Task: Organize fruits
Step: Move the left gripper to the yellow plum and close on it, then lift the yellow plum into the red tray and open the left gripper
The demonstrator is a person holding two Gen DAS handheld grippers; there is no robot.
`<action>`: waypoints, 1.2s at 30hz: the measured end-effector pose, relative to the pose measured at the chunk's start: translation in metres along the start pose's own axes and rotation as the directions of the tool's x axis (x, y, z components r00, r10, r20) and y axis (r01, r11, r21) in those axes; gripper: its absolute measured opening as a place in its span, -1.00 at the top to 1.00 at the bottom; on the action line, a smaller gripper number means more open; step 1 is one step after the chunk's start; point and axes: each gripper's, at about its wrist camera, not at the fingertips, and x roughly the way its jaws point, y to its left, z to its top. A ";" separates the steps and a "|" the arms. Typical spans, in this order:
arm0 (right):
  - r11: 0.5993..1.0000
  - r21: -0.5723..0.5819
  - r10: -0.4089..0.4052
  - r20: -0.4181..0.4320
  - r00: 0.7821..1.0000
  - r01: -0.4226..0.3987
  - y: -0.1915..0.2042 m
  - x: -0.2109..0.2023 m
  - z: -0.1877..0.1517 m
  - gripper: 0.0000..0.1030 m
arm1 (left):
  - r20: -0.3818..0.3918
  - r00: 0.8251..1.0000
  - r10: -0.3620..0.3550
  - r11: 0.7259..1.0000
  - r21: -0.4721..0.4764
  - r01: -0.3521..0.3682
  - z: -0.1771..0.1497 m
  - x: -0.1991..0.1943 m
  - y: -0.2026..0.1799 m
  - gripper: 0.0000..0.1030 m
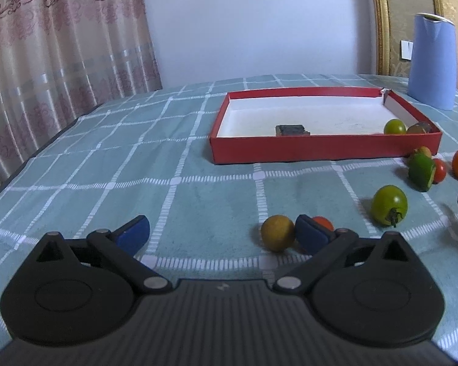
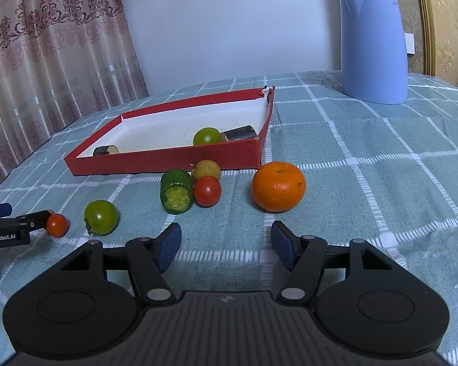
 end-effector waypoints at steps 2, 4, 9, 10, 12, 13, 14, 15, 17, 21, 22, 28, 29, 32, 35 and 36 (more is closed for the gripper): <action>1.000 0.000 0.000 0.000 1.000 0.000 0.000 0.000 0.000 -0.25 | -0.003 1.000 0.008 1.000 -0.003 -0.008 0.001 0.001 -0.001 -0.97; 1.000 -0.001 0.000 0.000 1.000 0.000 0.000 0.000 0.000 -0.25 | -0.008 1.000 0.008 1.000 -0.011 -0.009 0.001 0.002 -0.001 -0.97; 1.000 -0.007 -0.005 -0.002 1.000 0.005 0.000 0.000 0.000 -0.25 | -0.068 0.998 0.010 1.000 -0.017 -0.011 0.002 0.012 -0.001 -0.85; 1.000 -0.009 -0.007 -0.003 1.000 0.007 0.001 0.000 0.000 -0.25 | -0.089 0.996 0.005 1.000 -0.016 -0.007 0.003 0.015 -0.001 -0.83; 1.000 -0.010 -0.008 -0.003 1.000 0.008 0.001 0.001 0.000 -0.25 | -0.092 0.996 -0.004 0.999 -0.034 0.001 0.004 0.016 0.000 -0.81; 1.000 -0.011 -0.008 -0.003 1.000 0.008 0.001 0.001 0.000 -0.25 | -0.090 0.996 -0.003 0.999 -0.033 0.000 0.003 0.016 0.000 -0.80; 1.000 -0.011 -0.008 -0.004 1.000 0.008 0.001 0.001 0.000 -0.25 | -0.089 0.996 -0.003 1.000 -0.032 0.000 0.003 0.015 0.000 -0.79; 1.000 -0.011 -0.008 -0.004 1.000 0.008 0.001 0.001 0.000 -0.25 | -0.087 0.996 -0.007 1.000 -0.031 0.004 0.002 0.015 0.000 -0.75; 1.000 -0.012 -0.009 -0.004 1.000 0.009 0.001 0.001 0.000 -0.25 | -0.085 0.996 -0.014 0.999 -0.037 0.011 0.002 0.014 0.000 -0.68; 1.000 -0.012 -0.009 -0.004 1.000 0.008 0.001 0.001 0.000 -0.25 | -0.075 0.997 -0.035 0.998 -0.047 0.032 0.002 0.012 -0.001 -0.42; 1.000 -0.011 -0.008 -0.004 1.000 0.008 0.001 0.001 0.000 -0.25 | -0.074 0.997 -0.037 0.998 -0.045 0.034 0.002 0.012 -0.003 -0.37; 1.000 -0.007 -0.005 -0.003 1.000 0.005 0.001 0.001 0.000 -0.25 | -0.066 0.996 -0.060 0.997 -0.045 0.057 0.002 0.010 -0.005 -0.05; 1.000 -0.006 -0.004 -0.003 1.000 0.004 0.001 0.001 0.000 -0.25 | -0.065 0.996 -0.061 0.997 -0.042 0.058 0.002 0.009 -0.006 -0.03; 1.000 -0.002 -0.001 -0.002 1.000 0.001 0.001 0.001 0.000 -0.25 | -0.060 0.996 -0.060 0.998 -0.029 0.058 0.002 0.008 -0.009 0.04; 1.000 0.005 0.004 -0.001 1.000 -0.004 0.000 0.001 0.000 -0.25 | -0.058 0.996 -0.065 0.998 -0.030 0.064 0.002 0.008 -0.009 0.16; 1.000 0.005 0.004 -0.001 1.000 -0.004 -0.001 0.000 0.000 -0.25 | -0.057 0.996 -0.065 0.998 -0.029 0.063 0.002 0.008 -0.010 0.23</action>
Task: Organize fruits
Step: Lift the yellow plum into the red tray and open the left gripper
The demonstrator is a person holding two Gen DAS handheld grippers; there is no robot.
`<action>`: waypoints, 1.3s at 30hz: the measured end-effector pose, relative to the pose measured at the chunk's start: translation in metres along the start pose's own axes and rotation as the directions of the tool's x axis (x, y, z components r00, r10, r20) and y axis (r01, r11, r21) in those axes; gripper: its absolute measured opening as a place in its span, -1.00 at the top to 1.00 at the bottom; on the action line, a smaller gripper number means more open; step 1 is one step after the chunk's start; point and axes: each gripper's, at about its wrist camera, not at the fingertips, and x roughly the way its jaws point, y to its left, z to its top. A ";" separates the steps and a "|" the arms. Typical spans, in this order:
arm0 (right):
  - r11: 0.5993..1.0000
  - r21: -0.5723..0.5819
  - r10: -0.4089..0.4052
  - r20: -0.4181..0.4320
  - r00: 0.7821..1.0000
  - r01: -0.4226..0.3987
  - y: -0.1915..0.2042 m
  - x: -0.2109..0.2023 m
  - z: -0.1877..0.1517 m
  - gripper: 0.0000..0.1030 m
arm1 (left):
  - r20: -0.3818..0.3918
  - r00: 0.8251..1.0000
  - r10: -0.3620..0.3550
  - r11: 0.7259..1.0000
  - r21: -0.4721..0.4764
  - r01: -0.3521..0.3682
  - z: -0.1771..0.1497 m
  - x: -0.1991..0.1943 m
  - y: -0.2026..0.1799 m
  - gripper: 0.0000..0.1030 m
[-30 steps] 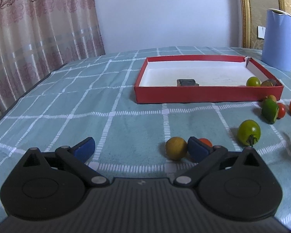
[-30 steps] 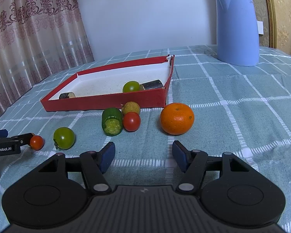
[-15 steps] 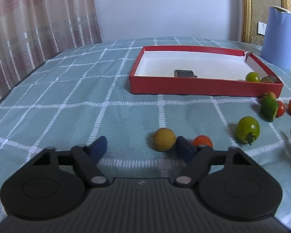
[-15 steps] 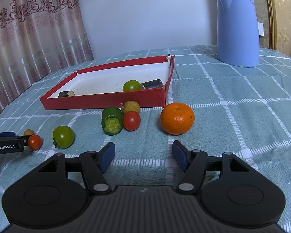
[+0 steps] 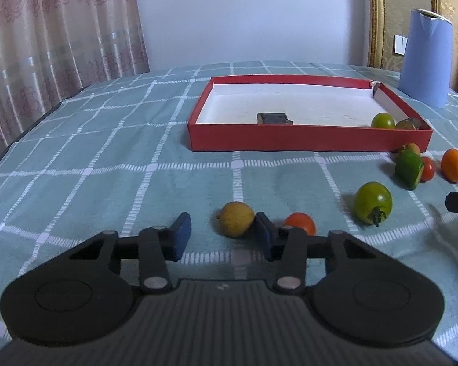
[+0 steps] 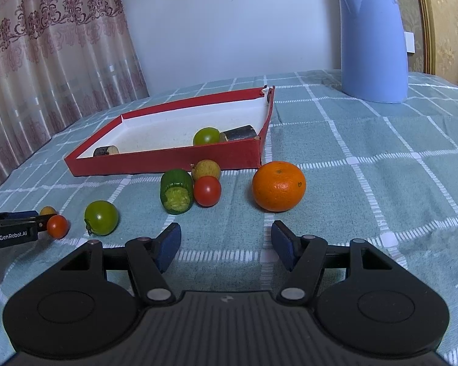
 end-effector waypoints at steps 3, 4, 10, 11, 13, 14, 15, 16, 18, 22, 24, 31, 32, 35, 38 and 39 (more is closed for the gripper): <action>1.000 0.003 0.002 0.001 1.000 -0.002 0.000 0.000 0.000 -0.25 | 0.002 1.000 -0.003 1.000 0.001 0.003 0.000 0.000 -0.001 0.35; 1.000 0.005 0.004 0.001 1.000 -0.004 -0.001 0.000 0.000 -0.25 | 0.003 1.000 -0.008 1.000 0.000 0.008 0.000 -0.001 0.000 0.42; 1.000 0.007 0.005 0.001 1.000 -0.005 -0.001 0.000 0.000 -0.25 | 0.010 1.000 -0.015 1.000 -0.008 0.015 -0.001 -0.005 0.002 0.54; 1.000 0.008 0.006 0.002 1.000 -0.006 -0.001 0.000 0.000 -0.25 | 0.012 1.000 -0.015 1.000 -0.009 0.015 -0.002 -0.005 0.002 0.55; 1.000 0.013 0.011 0.003 1.000 -0.011 -0.002 0.000 0.001 -0.25 | 0.032 0.999 -0.020 1.000 -0.015 0.020 -0.002 -0.008 0.003 0.55; 1.000 0.016 0.013 0.004 1.000 -0.013 -0.003 -0.001 0.001 -0.25 | 0.042 0.999 -0.019 1.000 -0.015 0.020 -0.003 -0.011 0.004 0.55; 1.000 0.019 0.015 0.005 1.000 -0.015 -0.003 -0.001 0.001 -0.25 | 0.049 0.999 -0.021 1.000 -0.011 0.021 -0.003 -0.013 0.004 0.55; 1.000 0.021 0.017 0.005 1.000 -0.017 -0.003 -0.001 0.001 -0.25 | 0.059 0.998 -0.024 1.000 -0.008 0.025 -0.003 -0.015 0.004 0.55; 1.000 0.024 0.019 0.006 1.000 -0.019 -0.004 -0.001 0.000 -0.25 | 0.071 0.997 -0.030 1.000 0.000 0.030 -0.003 -0.021 0.004 0.55; 0.999 0.030 0.025 0.008 1.000 -0.025 -0.005 -0.001 0.000 -0.25 | 0.101 0.993 -0.058 0.998 0.030 0.055 0.018 -0.028 -0.002 0.55; 0.999 0.034 0.029 0.009 1.000 -0.029 -0.006 -0.001 0.000 -0.26 | 0.112 0.992 -0.064 0.997 0.048 0.059 0.037 -0.026 -0.010 0.55; 0.997 0.063 0.054 0.015 0.998 -0.054 -0.010 -0.002 0.000 -0.29 | 0.132 0.989 -0.060 0.992 0.121 0.044 0.101 0.012 -0.056 0.55; 0.996 0.065 0.056 0.015 0.998 -0.057 -0.011 -0.002 0.000 -0.30 | 0.135 0.990 -0.051 0.991 0.126 0.034 0.105 0.018 -0.062 0.55; 0.996 0.069 0.061 0.016 0.998 -0.062 -0.011 -0.002 0.000 -0.31 | 0.100 0.992 -0.070 0.990 0.127 0.057 0.115 0.040 -0.076 0.53; 0.995 0.078 0.068 0.018 0.997 -0.070 -0.012 -0.002 0.000 -0.31 | 0.071 0.997 -0.025 0.991 0.131 0.015 0.113 0.058 -0.083 0.51; 0.994 0.080 0.070 0.019 0.997 -0.072 -0.013 -0.002 0.000 -0.31 | 0.058 0.998 -0.020 0.992 0.126 0.013 0.110 0.062 -0.082 0.50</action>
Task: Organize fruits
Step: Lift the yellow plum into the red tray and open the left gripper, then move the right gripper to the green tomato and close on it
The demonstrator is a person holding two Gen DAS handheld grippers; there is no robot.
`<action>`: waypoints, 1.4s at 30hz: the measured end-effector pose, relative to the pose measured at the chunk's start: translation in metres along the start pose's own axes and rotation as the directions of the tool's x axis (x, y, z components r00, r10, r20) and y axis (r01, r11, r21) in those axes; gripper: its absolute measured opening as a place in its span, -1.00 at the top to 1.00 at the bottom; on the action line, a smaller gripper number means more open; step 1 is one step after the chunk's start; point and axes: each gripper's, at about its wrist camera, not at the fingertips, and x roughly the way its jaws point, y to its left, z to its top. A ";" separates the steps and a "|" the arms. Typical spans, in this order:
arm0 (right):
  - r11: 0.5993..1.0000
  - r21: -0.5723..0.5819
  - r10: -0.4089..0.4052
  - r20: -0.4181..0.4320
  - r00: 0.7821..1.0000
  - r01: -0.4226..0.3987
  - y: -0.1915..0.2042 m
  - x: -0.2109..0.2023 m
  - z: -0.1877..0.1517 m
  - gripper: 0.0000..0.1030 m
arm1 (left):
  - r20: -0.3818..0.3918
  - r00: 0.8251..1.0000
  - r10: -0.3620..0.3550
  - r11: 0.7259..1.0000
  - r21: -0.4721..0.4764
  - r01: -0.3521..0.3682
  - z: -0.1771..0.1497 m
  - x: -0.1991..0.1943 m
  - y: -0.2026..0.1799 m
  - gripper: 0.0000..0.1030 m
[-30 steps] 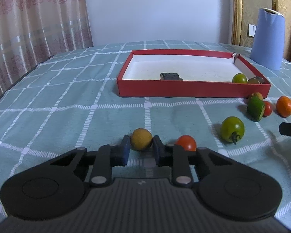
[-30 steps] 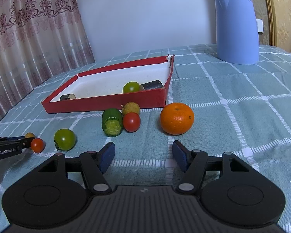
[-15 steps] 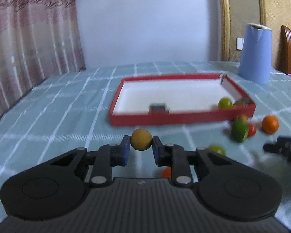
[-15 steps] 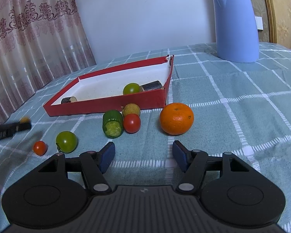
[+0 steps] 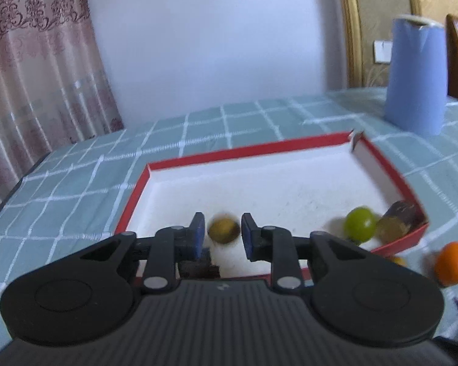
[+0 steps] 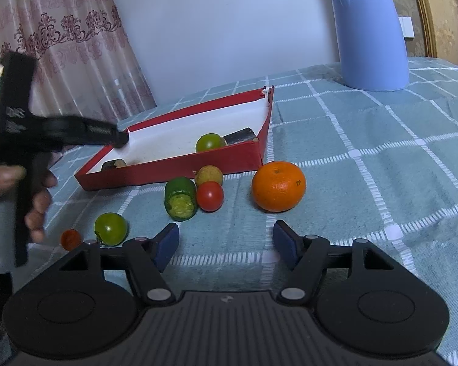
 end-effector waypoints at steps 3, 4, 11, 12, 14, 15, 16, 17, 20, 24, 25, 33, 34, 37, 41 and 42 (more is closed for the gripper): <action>1.000 0.002 0.001 0.000 1.000 -0.001 -0.001 0.000 0.000 -0.31 | -0.018 1.000 0.006 1.000 -0.020 -0.007 -0.010 0.000 0.010 0.36; 1.000 0.000 0.000 0.000 1.000 0.000 -0.001 0.000 0.000 -0.31 | -0.011 1.000 0.016 1.000 -0.022 -0.016 -0.013 -0.005 0.014 0.28; 1.000 -0.015 -0.010 -0.003 1.000 0.010 0.001 0.001 0.000 -0.32 | 0.105 0.992 0.076 0.995 -0.069 -0.069 -0.045 -0.070 0.053 -0.53; 1.000 -0.018 -0.012 -0.004 1.000 0.012 0.002 0.001 0.000 -0.32 | 0.107 0.990 0.095 0.993 -0.075 -0.087 -0.051 -0.077 0.059 -0.53; 0.999 -0.027 -0.018 -0.006 1.000 0.018 0.004 0.001 0.000 -0.32 | 0.100 0.988 0.120 0.988 -0.106 -0.109 -0.063 -0.088 0.072 -0.53; 0.999 -0.032 -0.021 -0.007 1.000 0.020 0.005 0.001 0.000 -0.33 | 0.093 0.987 0.129 0.985 -0.126 -0.117 -0.070 -0.092 0.078 -0.56; 0.999 -0.036 -0.023 -0.008 1.000 0.023 0.005 0.002 0.000 -0.33 | 0.083 0.987 0.136 0.982 -0.141 -0.123 -0.077 -0.095 0.084 -0.69; 0.999 -0.040 -0.026 -0.009 1.000 0.026 0.006 0.002 0.000 -0.33 | 0.076 0.986 0.147 0.979 -0.151 -0.134 -0.083 -0.096 0.088 -0.74; 0.997 -0.060 -0.039 -0.011 0.999 0.038 0.010 0.002 0.000 -0.34 | 0.050 0.980 0.192 0.971 -0.156 -0.182 -0.100 -0.094 0.096 -0.77; 0.994 -0.100 -0.030 0.010 0.999 0.031 0.016 -0.002 -0.001 -0.34 | 0.026 0.981 0.194 0.961 -0.203 -0.185 -0.113 -0.089 0.106 -0.77; 0.993 -0.118 -0.018 0.028 0.999 0.021 0.020 -0.005 -0.001 -0.34 | 0.023 0.980 0.198 0.959 -0.210 -0.189 -0.116 -0.087 0.109 -0.78; 0.966 -0.249 0.080 0.047 0.996 -0.066 0.059 -0.013 -0.007 -0.34 | -0.006 0.987 0.162 0.947 -0.282 -0.157 -0.124 -0.081 0.123 -0.81; 0.962 -0.263 0.081 0.045 0.996 -0.067 0.064 -0.011 -0.008 -0.34 | -0.008 0.988 0.154 0.945 -0.291 -0.150 -0.124 -0.081 0.125 -0.81; 0.955 -0.289 0.083 0.033 0.996 -0.070 0.077 -0.007 -0.008 -0.34 | -0.025 0.987 0.157 0.938 -0.308 -0.158 -0.125 -0.079 0.127 -0.81; 0.939 -0.338 0.075 0.020 0.997 -0.064 0.094 -0.001 -0.007 -0.34 | -0.023 0.988 0.154 0.939 -0.307 -0.154 -0.125 -0.079 0.127 -0.81; 0.935 -0.348 0.075 0.014 0.997 -0.065 0.097 0.001 -0.007 -0.34 | -0.021 0.988 0.154 0.939 -0.307 -0.153 -0.125 -0.079 0.127 -0.81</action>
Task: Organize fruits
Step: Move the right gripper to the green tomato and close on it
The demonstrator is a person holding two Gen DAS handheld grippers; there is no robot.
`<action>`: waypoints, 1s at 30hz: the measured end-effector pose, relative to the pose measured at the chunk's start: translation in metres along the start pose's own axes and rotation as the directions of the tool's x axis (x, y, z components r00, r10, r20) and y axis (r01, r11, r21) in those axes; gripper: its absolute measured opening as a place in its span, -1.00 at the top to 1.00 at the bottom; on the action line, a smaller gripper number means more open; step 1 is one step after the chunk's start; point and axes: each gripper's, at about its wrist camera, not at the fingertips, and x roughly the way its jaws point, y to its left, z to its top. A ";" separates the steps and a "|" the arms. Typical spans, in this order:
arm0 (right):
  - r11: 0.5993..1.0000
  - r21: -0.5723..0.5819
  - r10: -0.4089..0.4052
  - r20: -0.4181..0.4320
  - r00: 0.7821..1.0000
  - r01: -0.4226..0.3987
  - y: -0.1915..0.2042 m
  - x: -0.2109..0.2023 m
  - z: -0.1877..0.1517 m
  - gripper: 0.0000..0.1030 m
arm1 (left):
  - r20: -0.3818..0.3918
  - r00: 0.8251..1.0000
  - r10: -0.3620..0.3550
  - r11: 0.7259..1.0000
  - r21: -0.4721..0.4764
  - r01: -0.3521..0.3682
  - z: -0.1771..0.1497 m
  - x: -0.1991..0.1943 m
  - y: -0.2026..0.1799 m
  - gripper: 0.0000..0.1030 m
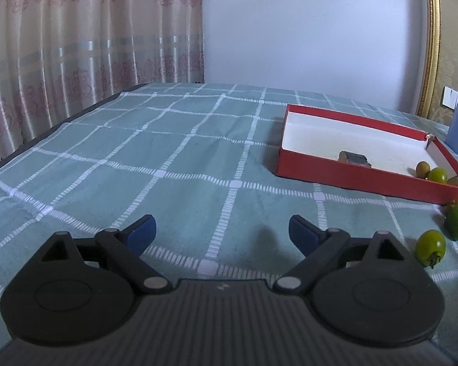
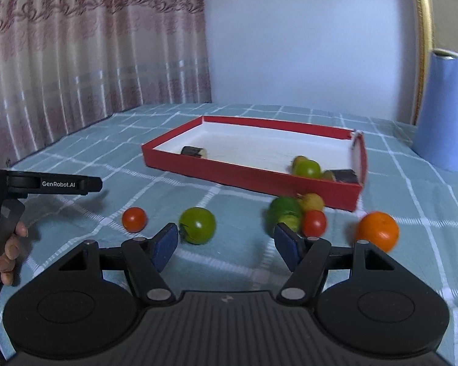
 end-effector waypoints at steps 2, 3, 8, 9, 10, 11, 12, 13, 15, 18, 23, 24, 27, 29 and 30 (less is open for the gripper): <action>1.000 -0.024 -0.007 -0.013 1.000 0.007 0.006 0.007 0.003 -0.34 | -0.001 1.000 0.001 1.000 -0.001 -0.001 0.000 0.000 0.000 -0.81; 0.999 -0.034 -0.011 -0.018 1.000 0.010 0.008 0.010 0.004 -0.34 | -0.001 1.000 0.000 1.000 -0.003 0.000 0.000 0.000 0.000 -0.81; 0.999 -0.044 -0.003 -0.042 0.999 0.002 0.013 0.025 0.011 -0.34 | -0.003 1.000 0.003 1.000 -0.001 -0.003 0.000 0.001 0.000 -0.81; 0.999 -0.051 -0.004 -0.047 0.999 0.001 0.014 0.028 0.012 -0.34 | -0.003 1.000 0.003 1.000 -0.001 -0.003 0.000 0.001 0.000 -0.81; 0.998 -0.057 -0.003 -0.054 0.999 0.000 0.015 0.032 0.013 -0.34 | -0.003 1.000 0.004 1.000 -0.002 -0.004 0.000 0.001 0.000 -0.81; 0.998 -0.056 0.000 -0.066 0.998 -0.004 0.016 0.035 0.014 -0.34 | -0.004 1.000 0.004 1.000 -0.001 -0.004 0.000 0.001 0.000 -0.81; 0.999 -0.050 0.006 -0.077 0.997 -0.010 0.015 0.039 0.014 -0.34 | -0.005 1.000 0.003 1.000 -0.001 -0.004 0.000 0.001 0.000 -0.81; 0.999 -0.043 0.014 -0.091 0.996 -0.018 0.014 0.043 0.014 -0.34 | -0.004 1.000 0.004 1.000 -0.001 -0.004 0.000 0.001 0.000 -0.81; 0.999 -0.044 0.010 -0.104 0.995 -0.015 0.015 0.048 0.015 -0.34 | -0.004 1.000 0.004 1.000 -0.001 -0.004 0.000 0.001 0.000 -0.81; 0.999 -0.042 0.016 -0.123 0.992 -0.022 0.015 0.053 0.015 -0.16 | -0.004 1.000 0.004 1.000 -0.001 -0.004 0.000 0.001 0.000 -0.81; 0.999 -0.032 0.023 -0.135 0.991 -0.028 0.014 0.059 0.013 0.06 | -0.004 1.000 0.003 1.000 -0.001 -0.003 0.000 0.001 0.000 -0.81; 0.999 -0.034 0.030 -0.135 0.990 -0.035 0.015 0.059 0.013 0.10 | -0.005 1.000 0.004 1.000 -0.001 -0.004 0.000 0.001 0.000 -0.81; 0.998 -0.043 0.041 -0.131 0.991 -0.047 0.016 0.058 0.013 0.31 | -0.003 1.000 0.005 1.000 -0.001 -0.005 0.000 0.001 0.000 -0.81; 0.998 -0.055 0.032 -0.128 0.991 -0.039 0.019 0.058 0.013 0.35 | -0.004 1.000 0.005 1.000 -0.002 -0.005 0.000 0.001 0.000 -0.81; 0.998 -0.058 0.030 -0.126 0.992 -0.037 0.020 0.058 0.013 0.35 | -0.004 1.000 0.006 1.000 -0.001 -0.006 0.000 0.001 0.000 -0.81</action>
